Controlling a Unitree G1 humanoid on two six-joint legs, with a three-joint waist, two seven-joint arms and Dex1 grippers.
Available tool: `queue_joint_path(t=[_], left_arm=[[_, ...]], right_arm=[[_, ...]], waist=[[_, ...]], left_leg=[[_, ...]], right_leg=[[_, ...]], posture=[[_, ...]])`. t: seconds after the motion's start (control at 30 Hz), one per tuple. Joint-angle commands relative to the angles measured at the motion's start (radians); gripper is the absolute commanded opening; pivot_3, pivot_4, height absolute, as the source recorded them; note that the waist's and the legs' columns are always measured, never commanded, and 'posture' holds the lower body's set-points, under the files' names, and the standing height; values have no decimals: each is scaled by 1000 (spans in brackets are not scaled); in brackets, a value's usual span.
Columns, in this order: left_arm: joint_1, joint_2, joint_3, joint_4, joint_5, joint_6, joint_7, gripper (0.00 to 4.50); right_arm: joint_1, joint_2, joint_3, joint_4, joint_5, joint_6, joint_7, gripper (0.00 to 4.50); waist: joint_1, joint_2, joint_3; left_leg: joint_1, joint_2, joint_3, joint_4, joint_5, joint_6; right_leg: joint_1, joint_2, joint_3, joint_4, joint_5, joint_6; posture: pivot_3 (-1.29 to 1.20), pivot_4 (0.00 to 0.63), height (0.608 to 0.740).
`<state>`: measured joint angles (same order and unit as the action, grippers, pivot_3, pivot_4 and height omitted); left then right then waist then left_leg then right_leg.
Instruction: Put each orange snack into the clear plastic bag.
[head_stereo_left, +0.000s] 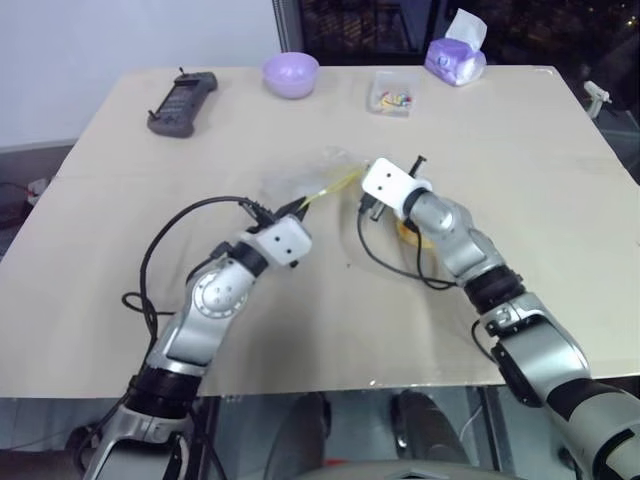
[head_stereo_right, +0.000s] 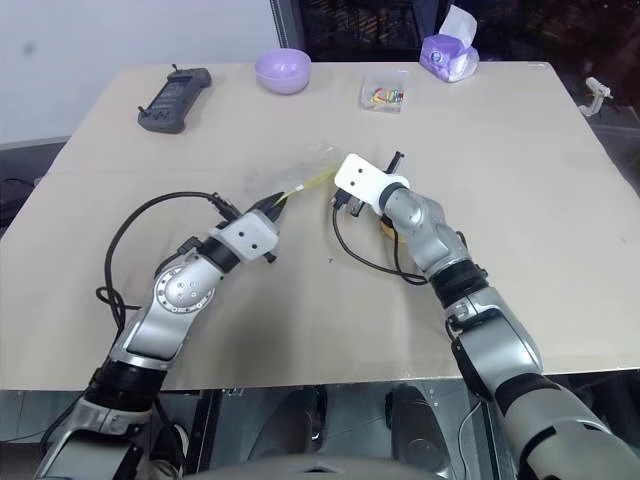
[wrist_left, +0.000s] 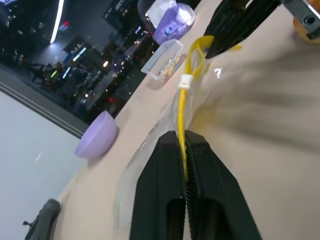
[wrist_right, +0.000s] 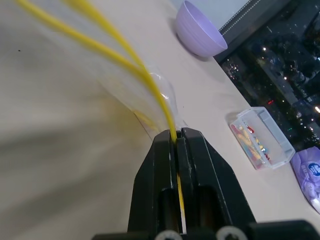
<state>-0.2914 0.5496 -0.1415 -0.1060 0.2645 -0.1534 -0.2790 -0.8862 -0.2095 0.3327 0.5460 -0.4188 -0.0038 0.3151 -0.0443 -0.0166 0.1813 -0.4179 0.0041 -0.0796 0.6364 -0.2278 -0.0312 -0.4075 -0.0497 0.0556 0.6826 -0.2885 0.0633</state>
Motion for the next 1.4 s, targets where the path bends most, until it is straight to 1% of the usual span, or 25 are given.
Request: queue_joint_path(t=[0.03,0.07,0.1,0.13,0.17,0.23,0.3,0.33,0.5,0.57,0.6,0.7,0.77,0.83,0.87,1.07,1.4], left_arm=[[-12,-4,27,-23,3,-43,5,37],[-11,-5,28,-21,5,-46,6,37],[-10,-6,29,-17,7,-49,6,8],[-7,-7,30,-15,9,-52,6,0],[-4,-7,31,-12,10,-56,4,0],[5,-5,34,-7,8,-63,-2,0],[9,-1,41,0,3,-70,-5,0],[11,-1,44,5,-5,-73,-11,0],[18,-1,59,29,-29,-87,-25,0],[18,-14,76,42,-62,-75,-28,0],[16,-18,81,49,-75,-73,-31,0],[10,-24,88,67,-90,-76,-41,0],[6,-25,88,75,-94,-83,-47,0],[0,-28,88,82,-95,-87,-52,0],[-1,-30,88,84,-95,-88,-54,0],[-4,-38,86,79,-94,-92,-61,0],[10,-52,76,52,-89,-97,-78,0]], right_arm=[[-11,2,-18,-52,21,-8,6,0],[-4,0,-22,-61,32,-23,11,0],[2,-1,-25,-70,43,-25,23,295],[9,-4,-24,-80,49,-26,32,704],[16,-8,-22,-88,52,-27,39,929],[32,-24,-18,-112,50,-15,59,1756],[50,-49,-16,-139,49,11,92,2837],[63,-69,-25,-158,60,27,119,3177],[120,-133,-114,-289,186,110,233,3177],[150,-155,-187,-384,300,217,309,3177],[165,-150,-228,-439,381,280,349,3177],[187,-120,-282,-546,517,416,391,2356],[196,-101,-280,-599,569,481,403,1465],[193,-69,-273,-631,615,544,396,451],[192,-55,-263,-640,623,561,389,52],[170,-1,-227,-616,631,584,352,52],[115,39,-213,-506,626,535,339,52]], waist=[[0,0,0],[-1,0,0],[0,0,0],[0,0,0],[0,0,0],[0,0,0],[1,0,0],[3,0,0],[3,0,0],[2,0,0],[1,0,0],[0,0,0],[-1,0,0],[-1,0,0],[-1,0,0],[4,0,0],[1,0,0]], left_leg=[[0,0,0,0,0,0],[0,0,0,0,0,0],[0,0,0,0,0,0],[0,0,0,0,0,0],[0,0,0,0,0,0],[0,0,0,0,0,0],[0,0,0,1,0,0],[0,0,0,1,0,0],[0,0,-1,4,-1,2],[0,0,-1,4,-2,3],[0,0,-1,5,-2,4],[0,0,-1,7,-3,5],[2,0,-1,9,-3,5],[2,0,-2,11,-3,5],[3,0,-2,12,-3,5],[2,-1,-5,14,-3,5],[2,-1,-5,14,-3,5]], right_leg=[[0,0,0,0,0,0],[0,0,0,0,0,0],[0,0,0,0,0,0],[0,0,0,0,0,0],[0,0,0,0,0,0],[0,0,0,1,0,0],[0,0,0,1,0,0],[0,0,0,1,0,0],[1,0,-1,3,0,0],[1,0,-1,5,0,0],[1,0,-1,5,0,0],[1,0,0,8,0,0],[1,1,0,12,0,0],[2,1,0,13,0,0],[3,1,-1,14,0,0],[4,1,-3,14,0,0],[4,1,-3,14,0,0]], posture=[[0,150,740],[0,150,740],[0,150,740],[0,150,740],[0,150,740],[0,150,740],[0,150,740],[0,150,740],[0,150,740],[0,150,740],[0,150,740],[0,150,740],[0,150,740],[0,150,740],[0,150,740],[0,150,740],[0,150,740]])
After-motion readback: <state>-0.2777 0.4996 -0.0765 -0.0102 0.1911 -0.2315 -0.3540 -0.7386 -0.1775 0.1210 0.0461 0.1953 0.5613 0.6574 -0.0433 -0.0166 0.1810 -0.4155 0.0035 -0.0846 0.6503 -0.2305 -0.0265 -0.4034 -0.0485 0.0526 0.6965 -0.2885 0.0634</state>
